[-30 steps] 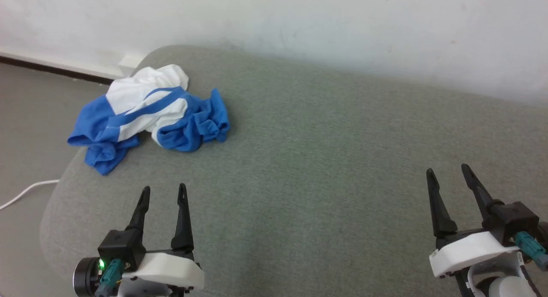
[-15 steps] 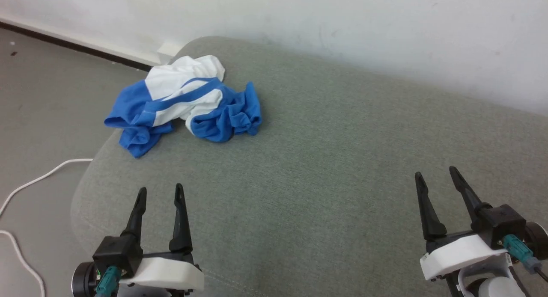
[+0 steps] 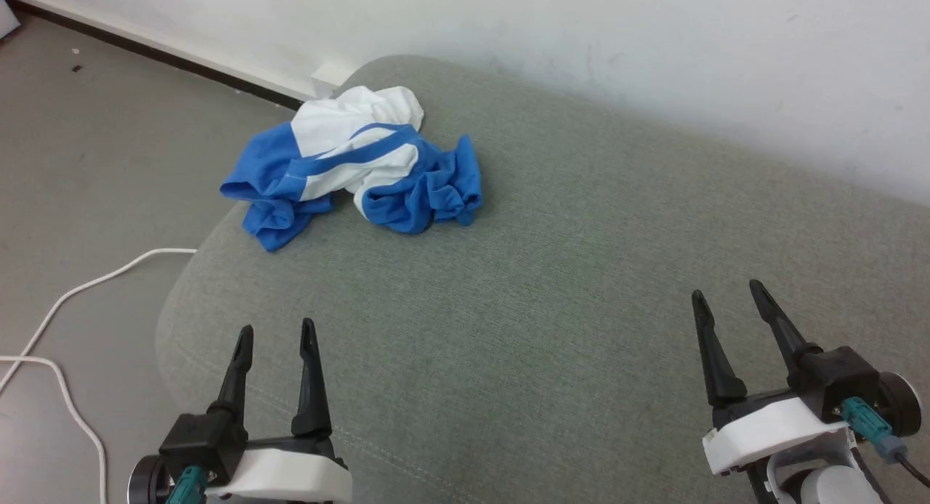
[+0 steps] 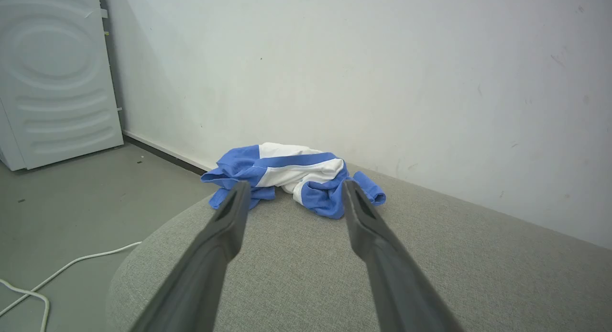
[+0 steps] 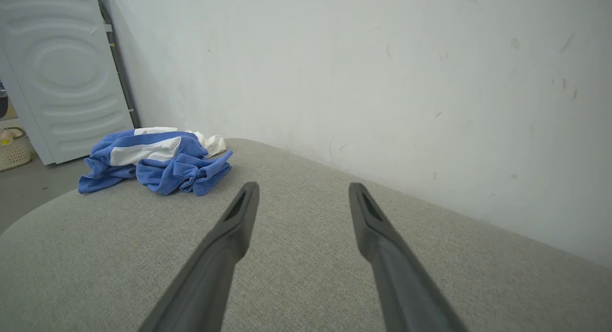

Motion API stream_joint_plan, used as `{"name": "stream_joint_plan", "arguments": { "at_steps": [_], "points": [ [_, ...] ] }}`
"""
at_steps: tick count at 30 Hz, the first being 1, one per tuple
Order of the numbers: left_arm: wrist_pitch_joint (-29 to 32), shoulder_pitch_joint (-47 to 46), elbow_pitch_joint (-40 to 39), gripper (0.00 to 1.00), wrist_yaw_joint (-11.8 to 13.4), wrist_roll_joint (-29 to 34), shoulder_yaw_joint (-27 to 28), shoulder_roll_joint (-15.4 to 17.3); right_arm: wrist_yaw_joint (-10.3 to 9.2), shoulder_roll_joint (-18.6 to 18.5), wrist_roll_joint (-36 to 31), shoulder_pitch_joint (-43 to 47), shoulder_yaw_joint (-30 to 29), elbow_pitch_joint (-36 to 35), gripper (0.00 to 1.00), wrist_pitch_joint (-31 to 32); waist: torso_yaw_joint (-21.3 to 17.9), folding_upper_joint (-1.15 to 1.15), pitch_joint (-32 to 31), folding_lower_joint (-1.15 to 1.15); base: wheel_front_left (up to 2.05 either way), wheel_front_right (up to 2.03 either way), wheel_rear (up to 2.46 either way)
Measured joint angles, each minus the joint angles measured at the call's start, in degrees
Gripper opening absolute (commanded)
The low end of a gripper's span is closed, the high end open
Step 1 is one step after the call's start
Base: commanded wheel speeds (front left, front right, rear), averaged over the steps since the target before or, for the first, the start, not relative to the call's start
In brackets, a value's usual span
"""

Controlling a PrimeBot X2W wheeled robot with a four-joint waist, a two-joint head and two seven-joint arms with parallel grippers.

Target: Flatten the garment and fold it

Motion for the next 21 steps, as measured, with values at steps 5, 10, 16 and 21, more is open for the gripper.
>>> {"name": "stream_joint_plan", "arguments": {
  "at_steps": [5, 10, 16, 21],
  "points": [
    [-0.6, 0.5, -0.1, 1.0, 0.2, -0.4, -0.1, 0.0, 0.0, 0.0, 0.0, 0.0, 0.3, 0.4, 1.0, -0.6, 1.2, 0.0, -0.3, 0.0, 0.0, 0.0, 0.0],
    [-1.2, 1.3, -0.1, 1.0, 0.2, -0.5, -0.2, 0.0, 0.0, 0.0, 0.0, 0.0, 0.8, 1.1, 1.0, -1.2, 2.4, 0.0, -0.6, 0.0, 0.0, 0.0, 0.0],
    [-2.0, 2.1, -0.3, 1.0, 0.2, -0.9, -0.2, 0.0, 0.0, 0.0, 0.1, 0.0, 1.5, 1.8, 1.0, -2.0, 3.9, 0.0, -0.8, 0.0, 0.0, 0.0, 0.0],
    [-2.5, 2.3, -0.5, 1.0, 0.2, -1.5, -0.1, 0.0, 0.0, 0.0, 0.2, 0.0, 1.6, 2.0, 1.0, -2.5, 5.2, 0.0, -0.9, 0.0, 0.0, 0.0, 0.0]
  ]
}}
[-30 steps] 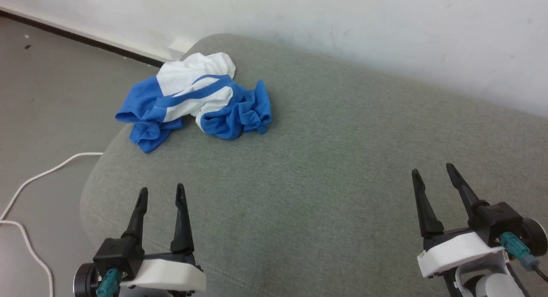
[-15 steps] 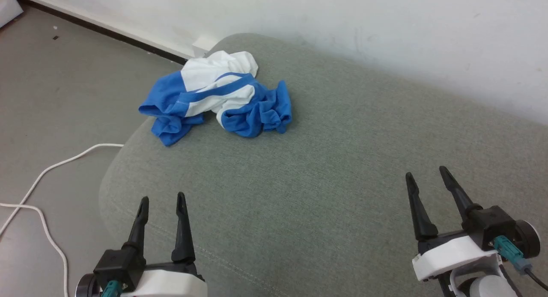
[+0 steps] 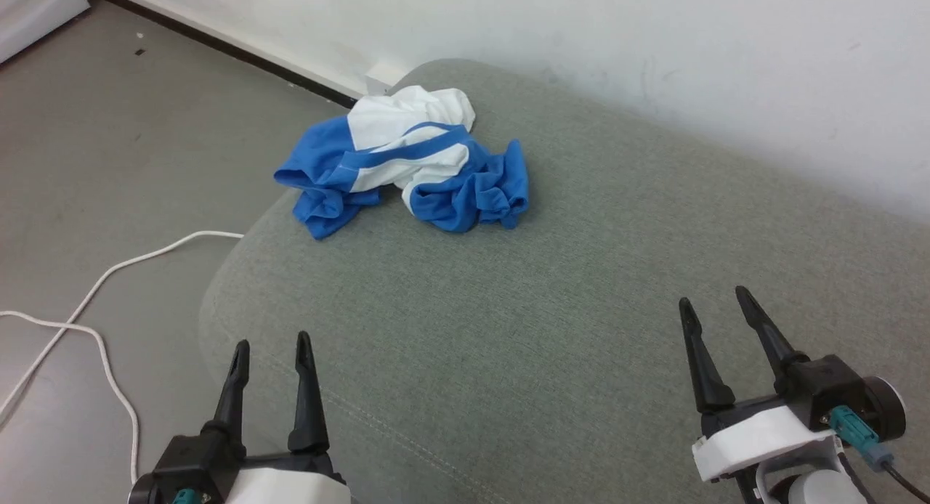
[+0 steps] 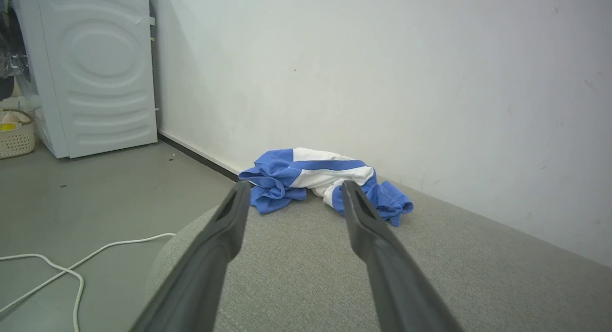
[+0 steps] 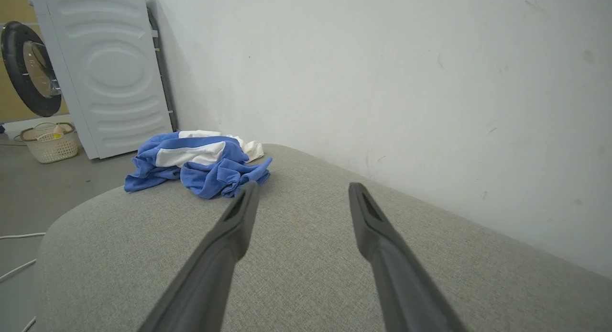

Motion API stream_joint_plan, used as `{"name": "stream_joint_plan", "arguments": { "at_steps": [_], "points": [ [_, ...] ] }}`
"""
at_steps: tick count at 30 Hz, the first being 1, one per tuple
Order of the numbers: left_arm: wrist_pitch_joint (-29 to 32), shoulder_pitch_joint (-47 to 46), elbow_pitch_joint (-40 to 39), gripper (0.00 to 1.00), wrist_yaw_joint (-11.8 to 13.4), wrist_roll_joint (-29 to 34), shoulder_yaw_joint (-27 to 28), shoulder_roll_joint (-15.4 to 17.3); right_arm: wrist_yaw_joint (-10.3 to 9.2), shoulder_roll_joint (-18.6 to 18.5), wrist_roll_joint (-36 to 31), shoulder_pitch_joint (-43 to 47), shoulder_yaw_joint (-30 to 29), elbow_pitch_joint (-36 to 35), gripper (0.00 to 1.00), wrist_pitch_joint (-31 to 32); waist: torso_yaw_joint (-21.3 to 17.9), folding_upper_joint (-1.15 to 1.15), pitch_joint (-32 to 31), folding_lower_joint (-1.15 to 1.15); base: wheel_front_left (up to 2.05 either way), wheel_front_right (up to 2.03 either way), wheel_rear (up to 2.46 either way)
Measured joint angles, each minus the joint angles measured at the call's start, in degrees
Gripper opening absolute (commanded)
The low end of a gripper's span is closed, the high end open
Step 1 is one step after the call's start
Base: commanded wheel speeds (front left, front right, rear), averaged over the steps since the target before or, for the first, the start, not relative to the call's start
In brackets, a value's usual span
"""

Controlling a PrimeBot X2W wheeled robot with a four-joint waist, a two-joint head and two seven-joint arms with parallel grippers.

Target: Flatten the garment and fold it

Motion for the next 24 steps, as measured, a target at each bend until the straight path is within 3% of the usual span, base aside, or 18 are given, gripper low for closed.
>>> {"name": "stream_joint_plan", "arguments": {
  "at_steps": [8, 24],
  "points": [
    [-1.0, 0.1, -0.1, 1.0, 0.0, -1.0, 0.2, 0.0, 0.0, 0.0, 0.2, 0.0, -0.1, 0.1, 1.0, -0.8, 1.6, 0.0, 0.2, 0.0, 0.0, 0.0, 0.0],
    [-1.0, -0.6, -2.1, 1.0, 0.2, -3.9, -1.7, 0.0, 0.0, 0.0, -0.1, 0.0, -1.0, -1.8, 1.0, -0.2, 0.7, 0.0, 1.7, 0.0, 0.0, 0.0, 0.0]
  ]
}}
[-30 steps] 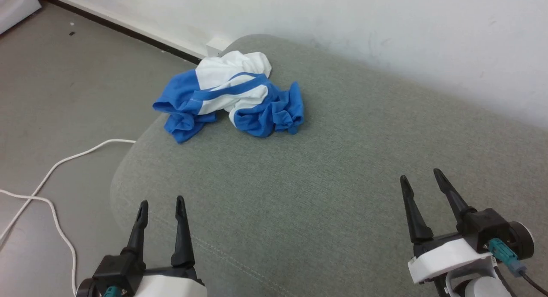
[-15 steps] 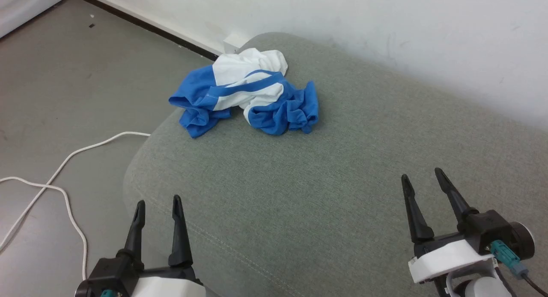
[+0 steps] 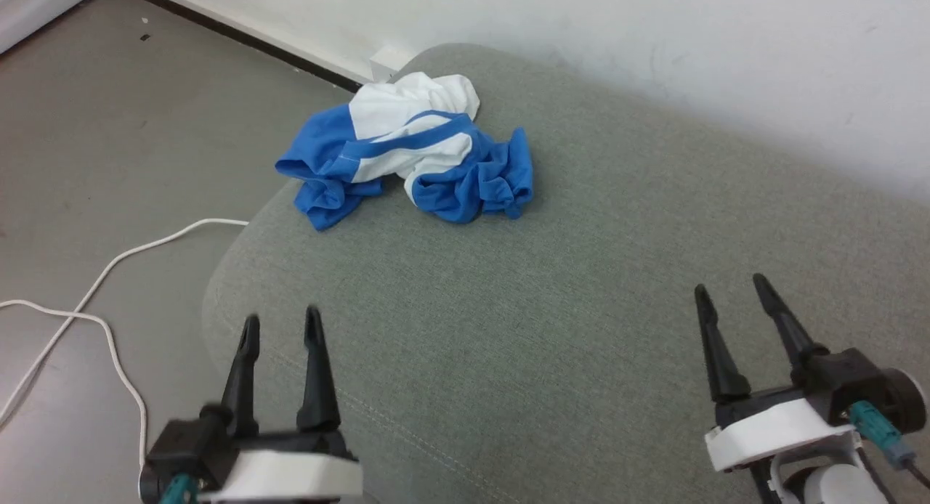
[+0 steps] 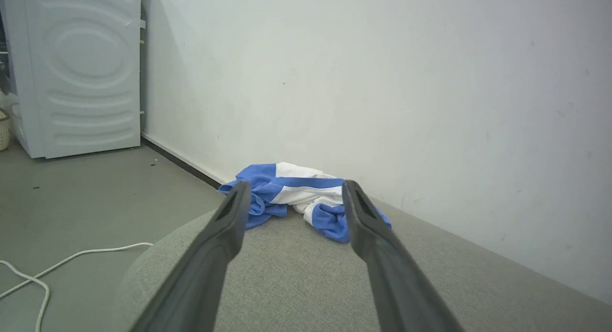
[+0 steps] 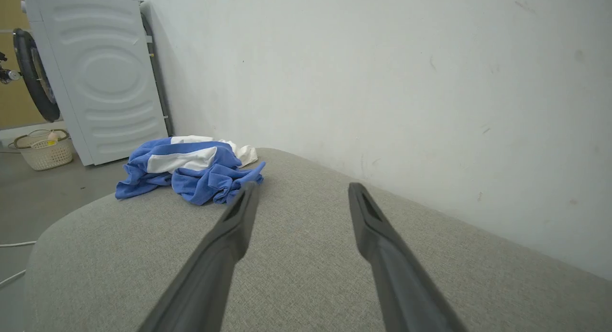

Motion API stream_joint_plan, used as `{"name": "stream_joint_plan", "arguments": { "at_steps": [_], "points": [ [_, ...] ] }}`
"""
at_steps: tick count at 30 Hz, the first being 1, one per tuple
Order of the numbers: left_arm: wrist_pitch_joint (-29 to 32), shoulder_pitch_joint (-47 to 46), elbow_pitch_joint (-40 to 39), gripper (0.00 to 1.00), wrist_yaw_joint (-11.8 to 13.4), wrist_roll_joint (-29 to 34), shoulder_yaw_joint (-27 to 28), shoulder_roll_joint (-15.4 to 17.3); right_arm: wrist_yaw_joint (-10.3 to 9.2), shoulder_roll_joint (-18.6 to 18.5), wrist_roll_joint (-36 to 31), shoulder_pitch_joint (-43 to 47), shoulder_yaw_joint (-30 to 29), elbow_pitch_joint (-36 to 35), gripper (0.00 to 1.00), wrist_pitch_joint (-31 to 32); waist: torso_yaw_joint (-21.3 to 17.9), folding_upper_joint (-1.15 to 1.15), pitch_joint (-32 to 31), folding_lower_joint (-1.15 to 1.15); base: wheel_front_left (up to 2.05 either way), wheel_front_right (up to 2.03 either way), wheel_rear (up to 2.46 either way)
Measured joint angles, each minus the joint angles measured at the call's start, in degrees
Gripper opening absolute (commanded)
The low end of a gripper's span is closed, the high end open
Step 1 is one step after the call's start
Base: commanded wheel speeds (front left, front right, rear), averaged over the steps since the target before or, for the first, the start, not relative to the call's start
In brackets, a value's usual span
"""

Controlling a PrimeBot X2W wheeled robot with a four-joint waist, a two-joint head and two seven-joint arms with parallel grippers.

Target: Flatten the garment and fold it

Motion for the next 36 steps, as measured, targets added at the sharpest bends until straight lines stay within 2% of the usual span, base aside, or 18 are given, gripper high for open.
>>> {"name": "stream_joint_plan", "arguments": {
  "at_steps": [4, 9, 11, 14, 19, 24, 29, 36],
  "points": [
    [3.7, -5.4, -3.7, 1.0, -0.1, 0.8, -0.9, 0.9, 0.0, -1.5, 0.6, 0.0, -0.5, -2.5, 1.0, 1.9, -0.3, 0.0, 1.6, 0.0, 0.0, 0.0, 0.0],
    [12.7, -17.2, -9.1, 1.0, 0.0, 2.8, -0.7, 3.2, 0.0, -4.8, 2.3, 0.0, -1.0, -6.9, 1.0, 4.6, -0.9, 0.0, 4.2, 0.0, 0.0, 0.0, 0.0],
    [17.3, -22.7, -9.3, 1.0, -0.1, 4.1, -0.6, 5.5, 0.0, -6.1, 3.1, 0.1, -1.1, -9.3, 1.0, 5.9, -1.2, 0.0, 5.5, 0.01, 0.0, 0.0, 0.0],
    [22.8, -30.6, -8.9, 1.0, -0.3, 4.0, 0.2, 6.8, 0.0, -8.4, 4.4, 0.1, -1.0, -13.4, 1.0, 8.2, -1.7, 0.0, 7.5, 0.01, 0.0, 0.0, 0.0],
    [30.7, -42.9, -3.9, 1.0, -2.0, 2.3, 1.7, 9.1, 0.0, -12.3, 6.6, 0.4, -1.7, -20.2, 1.0, 11.7, -2.9, 0.0, 11.3, 0.01, 0.0, 0.0, 0.0],
    [37.6, -51.0, 3.3, 1.0, -3.5, 0.8, 1.9, 11.2, -0.01, -15.5, 8.6, 1.2, -3.2, -26.0, 1.0, 14.4, -4.3, 0.0, 15.3, 0.02, 0.0, 0.0, 0.0],
    [42.8, -53.6, 10.3, 1.0, -4.0, -1.4, 3.4, 12.8, -0.01, -18.1, 10.4, 1.2, -3.9, -31.1, 1.0, 16.8, -6.1, 0.0, 19.2, 0.02, 0.0, 0.0, 0.0],
    [47.5, -53.7, 12.6, 1.0, -4.5, -3.0, 4.0, 14.7, 0.0, -22.4, 12.1, 1.1, -8.0, -36.0, 1.0, 19.5, -9.0, 0.0, 24.5, 0.01, 0.0, 0.0, 0.0]
  ]
}}
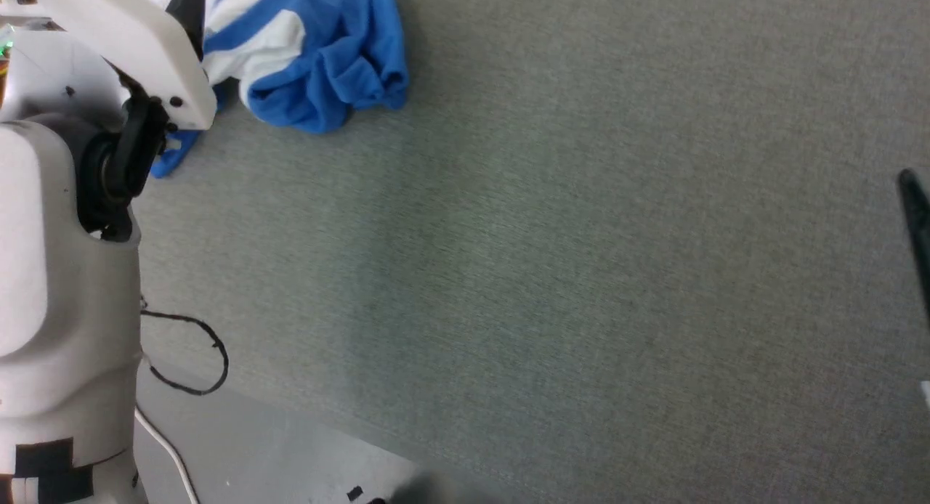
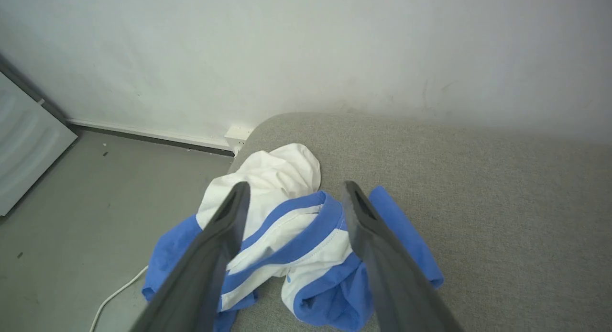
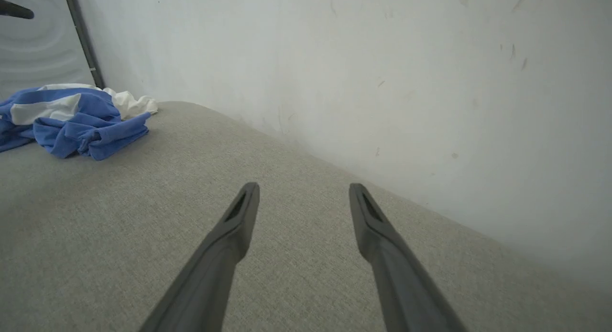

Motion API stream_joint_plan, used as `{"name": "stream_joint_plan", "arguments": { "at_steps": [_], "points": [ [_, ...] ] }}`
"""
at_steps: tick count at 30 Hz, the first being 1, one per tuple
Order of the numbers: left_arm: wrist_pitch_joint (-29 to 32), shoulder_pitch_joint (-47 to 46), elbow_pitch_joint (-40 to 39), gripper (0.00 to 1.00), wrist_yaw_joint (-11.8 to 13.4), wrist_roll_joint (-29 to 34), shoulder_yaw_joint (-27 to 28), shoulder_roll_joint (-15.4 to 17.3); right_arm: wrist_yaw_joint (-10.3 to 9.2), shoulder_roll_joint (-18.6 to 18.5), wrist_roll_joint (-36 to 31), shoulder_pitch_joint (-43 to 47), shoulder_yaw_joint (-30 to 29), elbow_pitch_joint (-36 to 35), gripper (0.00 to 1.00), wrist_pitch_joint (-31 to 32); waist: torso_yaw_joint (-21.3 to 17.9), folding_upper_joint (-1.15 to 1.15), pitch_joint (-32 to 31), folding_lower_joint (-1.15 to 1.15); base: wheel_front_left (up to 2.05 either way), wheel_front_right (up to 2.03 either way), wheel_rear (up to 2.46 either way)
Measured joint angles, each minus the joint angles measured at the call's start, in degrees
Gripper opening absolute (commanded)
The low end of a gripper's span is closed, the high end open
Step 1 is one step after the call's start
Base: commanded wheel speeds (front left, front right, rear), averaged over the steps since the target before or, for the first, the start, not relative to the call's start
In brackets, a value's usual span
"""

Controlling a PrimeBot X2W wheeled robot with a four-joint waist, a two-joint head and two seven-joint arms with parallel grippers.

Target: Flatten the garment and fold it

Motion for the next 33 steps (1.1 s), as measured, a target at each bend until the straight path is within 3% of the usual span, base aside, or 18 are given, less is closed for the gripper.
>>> {"name": "stream_joint_plan", "arguments": {
  "at_steps": [7, 10, 23, 24, 26, 33],
  "points": [
    [3.7, 0.7, 2.7, 1.0, -0.4, 0.9, -1.3, 2.2, 0.0, -2.7, 2.3, 1.4, -4.3, -2.0, 1.0, 0.5, -2.4, 0.0, 5.2, 0.0, 0.0, 0.0, 0.0],
    [4.1, 1.8, 3.9, 1.0, 0.5, 1.3, -1.3, 2.4, 0.0, -3.3, 3.0, 1.6, -4.4, -2.7, 1.0, 0.4, -3.4, 0.0, 6.8, 0.0, 0.0, 0.0, 0.0],
    [0.4, 4.8, 9.8, 1.0, 2.1, 1.1, 0.3, 3.2, 0.0, -4.9, 4.1, 1.8, -6.9, -3.0, 1.0, 0.4, -9.3, 0.0, 9.1, -0.01, 0.0, 0.0, 0.0],
    [-0.1, 4.9, 10.2, 0.79, 2.1, 1.2, 0.1, 3.3, -0.01, -5.1, 4.1, 2.0, -7.2, -3.1, 1.0, 0.4, -9.5, 0.0, 9.2, -0.02, 0.0, 0.0, 0.0],
    [-1.6, 4.9, 10.6, 0.0, 2.1, 1.8, -0.2, 3.4, -0.01, -5.3, 4.3, 2.5, -7.7, -3.1, 1.0, 0.4, -9.8, 0.0, 9.7, -0.02, 0.0, 0.0, 0.0],
    [-4.5, 4.2, 12.1, 0.0, 2.1, 2.2, -0.8, 3.5, 0.0, -5.6, 4.6, 2.4, -7.3, -2.8, 1.0, -0.3, -9.6, 0.0, 9.9, -0.01, 0.0, 0.0, 0.0]
  ]
}}
